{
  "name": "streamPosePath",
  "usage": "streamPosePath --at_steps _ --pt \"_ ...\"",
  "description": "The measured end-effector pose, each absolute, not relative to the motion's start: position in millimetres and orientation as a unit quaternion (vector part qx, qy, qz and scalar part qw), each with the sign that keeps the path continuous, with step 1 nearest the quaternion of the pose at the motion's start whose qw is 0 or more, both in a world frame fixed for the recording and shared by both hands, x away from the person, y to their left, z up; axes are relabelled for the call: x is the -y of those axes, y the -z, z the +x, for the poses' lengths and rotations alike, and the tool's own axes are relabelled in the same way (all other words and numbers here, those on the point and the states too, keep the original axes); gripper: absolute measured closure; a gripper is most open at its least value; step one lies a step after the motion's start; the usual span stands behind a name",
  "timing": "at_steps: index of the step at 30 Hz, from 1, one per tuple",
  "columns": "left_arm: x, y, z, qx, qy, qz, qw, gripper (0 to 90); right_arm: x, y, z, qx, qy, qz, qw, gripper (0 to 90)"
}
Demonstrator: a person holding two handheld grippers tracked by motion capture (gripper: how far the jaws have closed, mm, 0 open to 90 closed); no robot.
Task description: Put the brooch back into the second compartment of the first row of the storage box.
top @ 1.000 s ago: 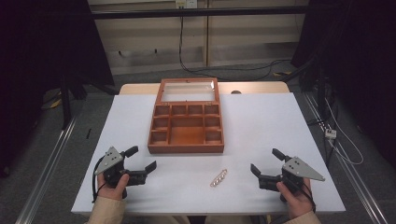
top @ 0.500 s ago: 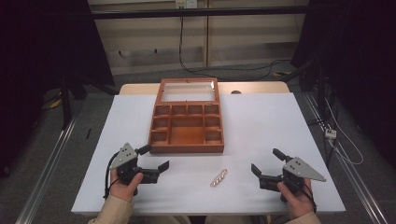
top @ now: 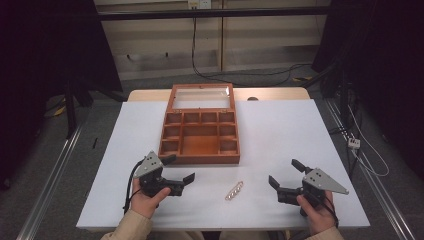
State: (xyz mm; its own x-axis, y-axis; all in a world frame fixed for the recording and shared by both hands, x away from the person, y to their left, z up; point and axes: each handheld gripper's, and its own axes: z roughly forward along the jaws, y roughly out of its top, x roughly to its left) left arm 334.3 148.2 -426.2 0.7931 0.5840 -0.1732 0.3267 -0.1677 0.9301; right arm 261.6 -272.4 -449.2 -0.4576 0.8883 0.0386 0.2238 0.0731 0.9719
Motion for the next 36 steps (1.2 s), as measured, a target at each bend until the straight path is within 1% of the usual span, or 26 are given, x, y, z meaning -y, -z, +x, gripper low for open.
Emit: streamPosePath --at_steps 3,21,27,36 --pt "-138.3 426.3 334.3 -0.294 -0.109 0.765 0.563 4.2 272.4 449.0 261.5 -0.664 -0.537 0.419 0.310 3.1" --pt "-93.0 427.1 332.9 -0.268 -0.079 0.785 0.553 4.3 272.5 448.5 261.2 -0.663 -0.539 0.418 0.308 3.1" --pt "-82.3 427.1 332.0 -0.268 -0.079 0.789 0.547 4.8 272.9 448.4 260.8 -0.662 -0.540 0.418 0.309 3.1" --pt "-63.6 429.7 330.4 -0.263 -0.059 0.799 0.538 6.0 273.2 447.9 260.7 -0.661 -0.540 0.418 0.311 3.1"
